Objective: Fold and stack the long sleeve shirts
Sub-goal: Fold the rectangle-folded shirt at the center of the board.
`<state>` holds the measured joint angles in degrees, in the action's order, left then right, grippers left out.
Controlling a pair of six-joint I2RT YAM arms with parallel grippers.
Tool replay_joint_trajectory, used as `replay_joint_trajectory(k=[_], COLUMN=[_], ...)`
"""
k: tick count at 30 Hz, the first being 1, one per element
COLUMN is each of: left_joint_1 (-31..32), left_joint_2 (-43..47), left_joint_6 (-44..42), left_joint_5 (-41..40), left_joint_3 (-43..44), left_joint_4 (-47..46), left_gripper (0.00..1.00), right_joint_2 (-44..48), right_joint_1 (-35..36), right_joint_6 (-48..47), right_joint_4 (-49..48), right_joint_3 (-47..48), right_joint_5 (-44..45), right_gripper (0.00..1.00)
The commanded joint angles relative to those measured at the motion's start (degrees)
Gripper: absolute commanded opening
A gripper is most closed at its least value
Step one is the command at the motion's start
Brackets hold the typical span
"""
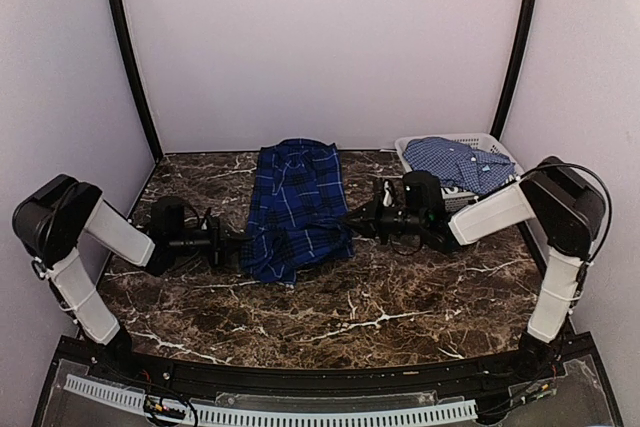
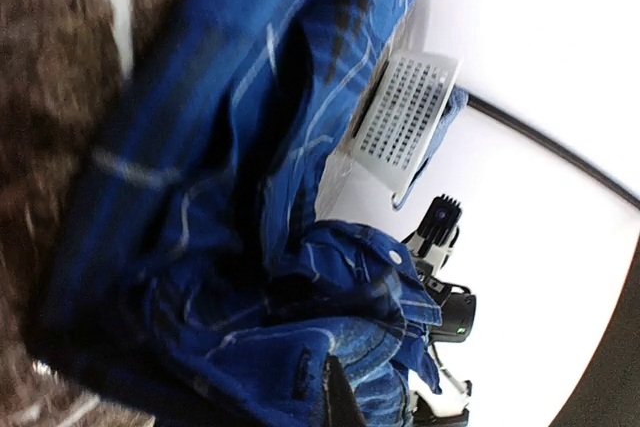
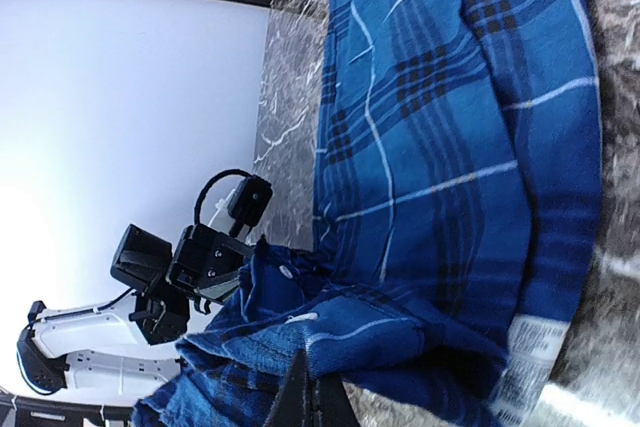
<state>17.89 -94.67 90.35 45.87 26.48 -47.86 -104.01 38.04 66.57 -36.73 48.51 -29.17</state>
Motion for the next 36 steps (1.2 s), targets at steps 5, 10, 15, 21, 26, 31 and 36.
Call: replay_joint_trajectory(k=[5, 10, 15, 21, 26, 31, 36], left_joint_1=[-2.6, -2.6, -2.3, -1.7, -0.8, -0.5, -0.4], left_joint_2=[-20.8, -21.6, -18.6, -15.2, -13.0, -13.0, -11.0], left_joint_6=[10.9, 8.4, 5.0, 2.5, -2.1, -5.9, -8.9], left_joint_5=[0.2, -0.4, -2.7, -6.0, -8.2, -8.6, -7.7], left_joint_3=[7.3, 7.9, 4.7, 0.5, 1.1, 3.5, 5.9], left_joint_4=[-22.6, -18.4, -12.0, -7.1, 0.5, 3.6, 6.9], left_gripper=[0.00, 0.00, 0.00, 0.00, 0.06, 0.12, 0.13], right_joint_2=[-14.8, -17.0, -15.5, -15.6, -16.2, -16.8, -14.4], right_joint_1=[-3.0, -3.1, -2.9, -0.8, 0.3, 0.3, 0.1], right_joint_6=[2.7, 2.4, 0.2, -3.1, -3.4, -3.8, -3.9], right_joint_4=[-4.8, -4.2, -1.3, 3.8, 4.1, 4.3, 4.2], right_joint_3=[11.0, 11.0, 8.4, 7.5, 6.6, 7.1, 5.8], right_joint_5=[0.4, 1.6, 3.7, 6.3, 7.5, 8.1, 9.3], right_gripper=[0.00, 0.00, 0.00, 0.00, 0.00, 0.00, 0.00])
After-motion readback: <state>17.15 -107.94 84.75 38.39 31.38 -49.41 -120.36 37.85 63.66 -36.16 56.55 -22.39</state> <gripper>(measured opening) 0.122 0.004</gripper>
